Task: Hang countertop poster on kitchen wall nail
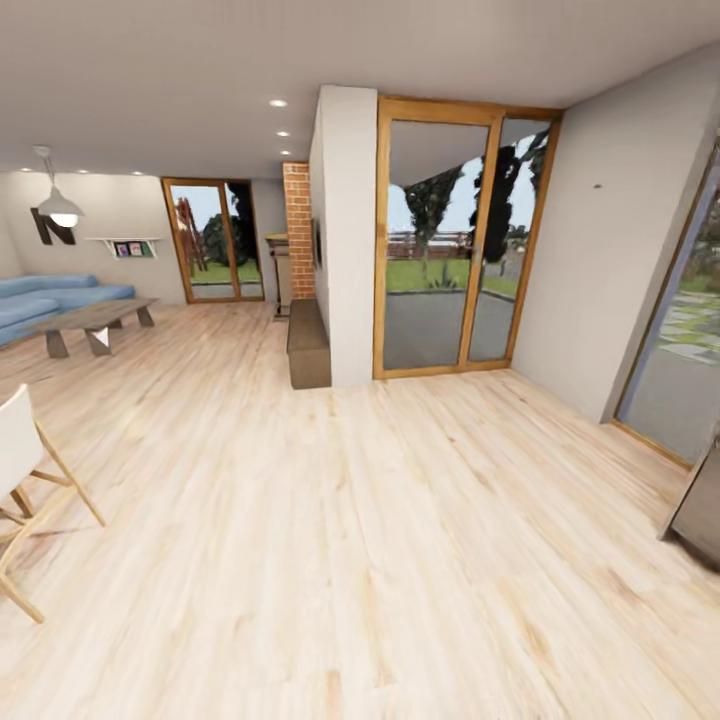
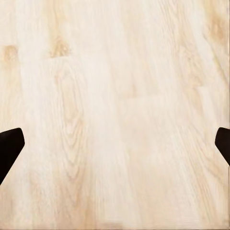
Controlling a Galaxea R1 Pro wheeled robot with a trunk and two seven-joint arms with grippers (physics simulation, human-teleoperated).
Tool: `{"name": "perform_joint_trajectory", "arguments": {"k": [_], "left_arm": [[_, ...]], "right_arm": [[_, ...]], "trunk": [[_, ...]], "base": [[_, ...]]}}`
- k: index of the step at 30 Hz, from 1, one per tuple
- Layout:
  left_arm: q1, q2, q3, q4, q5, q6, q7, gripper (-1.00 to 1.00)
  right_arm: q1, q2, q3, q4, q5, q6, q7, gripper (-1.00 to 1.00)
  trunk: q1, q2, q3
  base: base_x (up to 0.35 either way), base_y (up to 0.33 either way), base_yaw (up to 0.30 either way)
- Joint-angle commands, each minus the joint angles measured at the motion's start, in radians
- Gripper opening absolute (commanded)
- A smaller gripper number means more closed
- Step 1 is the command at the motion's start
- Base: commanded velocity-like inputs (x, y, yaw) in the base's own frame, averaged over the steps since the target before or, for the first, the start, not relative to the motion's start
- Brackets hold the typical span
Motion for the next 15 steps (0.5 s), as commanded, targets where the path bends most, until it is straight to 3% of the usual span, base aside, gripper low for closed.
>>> {"name": "perform_joint_trajectory", "arguments": {"k": [1,15], "left_arm": [[0.001,0.0,0.001,-0.002,-0.001,0.0,0.0,1.0],[0.001,0.0,0.001,-0.002,-0.001,0.0,0.0,1.0]], "right_arm": [[-0.001,0.0,0.0,0.001,0.001,-0.003,0.0,1.0],[-0.001,0.0,0.0,0.002,0.001,-0.003,0.0,1.0]], "trunk": [[0.0,0.0,-0.001],[0.0,0.0,-0.001]], "base": [[0.0,0.0,-0.3],[0.0,0.0,-0.3]]}}
